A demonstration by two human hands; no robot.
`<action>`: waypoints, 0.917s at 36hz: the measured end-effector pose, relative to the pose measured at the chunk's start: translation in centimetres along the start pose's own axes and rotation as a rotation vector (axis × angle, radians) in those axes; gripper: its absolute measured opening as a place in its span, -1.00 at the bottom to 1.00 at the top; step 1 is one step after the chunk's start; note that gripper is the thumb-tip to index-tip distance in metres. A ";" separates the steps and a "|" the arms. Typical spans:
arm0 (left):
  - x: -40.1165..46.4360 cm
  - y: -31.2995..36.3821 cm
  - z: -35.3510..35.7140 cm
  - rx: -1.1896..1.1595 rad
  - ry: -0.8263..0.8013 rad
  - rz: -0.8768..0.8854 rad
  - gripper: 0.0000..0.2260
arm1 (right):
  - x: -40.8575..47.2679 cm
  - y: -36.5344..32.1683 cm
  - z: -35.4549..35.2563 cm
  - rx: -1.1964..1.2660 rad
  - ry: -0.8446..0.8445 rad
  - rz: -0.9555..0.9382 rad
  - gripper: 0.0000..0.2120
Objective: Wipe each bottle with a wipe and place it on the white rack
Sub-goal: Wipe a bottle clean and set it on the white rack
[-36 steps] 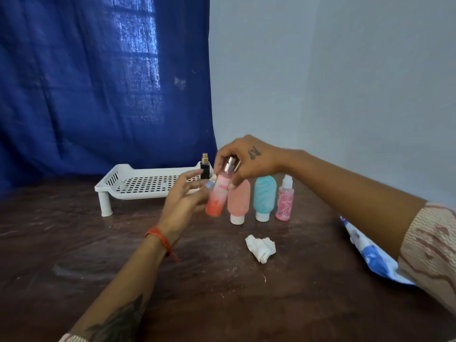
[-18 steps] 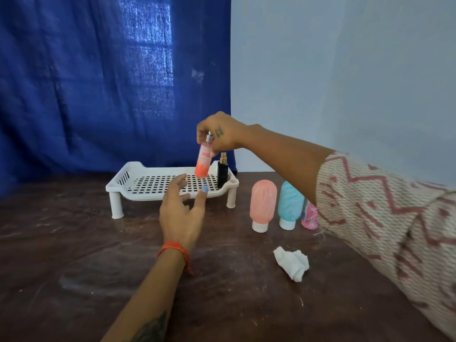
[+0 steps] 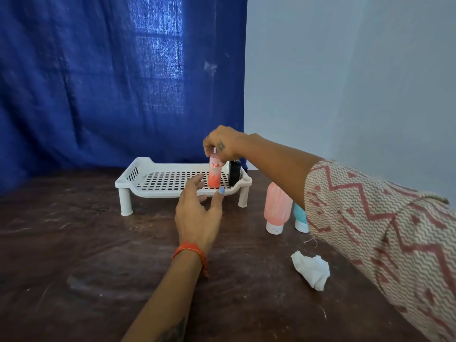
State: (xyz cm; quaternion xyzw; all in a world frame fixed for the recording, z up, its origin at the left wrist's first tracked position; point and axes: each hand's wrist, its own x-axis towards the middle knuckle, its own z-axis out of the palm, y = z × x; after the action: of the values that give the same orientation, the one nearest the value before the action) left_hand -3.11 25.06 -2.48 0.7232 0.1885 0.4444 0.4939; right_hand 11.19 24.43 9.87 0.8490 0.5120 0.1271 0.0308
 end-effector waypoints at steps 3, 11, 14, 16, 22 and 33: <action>0.0 0.0 0.0 0.009 -0.008 -0.007 -0.56 | 0.1 0.1 0.0 0.002 0.001 0.007 -0.70; 0.0 0.1 -0.1 0.014 -0.026 0.002 -0.55 | 0.2 0.2 0.5 0.023 0.002 -0.007 -0.66; 0.1 0.0 -0.1 0.016 -0.025 0.001 -0.56 | 0.4 0.2 0.7 0.031 -0.006 -0.009 -0.59; 0.2 0.0 -0.1 0.020 -0.027 0.001 -0.56 | 0.4 0.3 0.8 0.041 -0.010 -0.010 -0.57; 0.2 0.1 -0.1 0.012 -0.028 0.001 -0.55 | 0.4 0.9 0.4 0.078 0.024 -0.007 -0.49; -0.6 1.5 0.2 0.004 -0.095 0.105 -0.55 | -5.9 4.8 -3.9 0.279 0.116 0.071 -0.45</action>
State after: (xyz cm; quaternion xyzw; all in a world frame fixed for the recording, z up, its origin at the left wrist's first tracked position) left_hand -3.51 23.84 -1.43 0.7535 0.1274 0.4344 0.4767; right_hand 11.72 16.73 13.47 0.8537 0.4954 0.1048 -0.1215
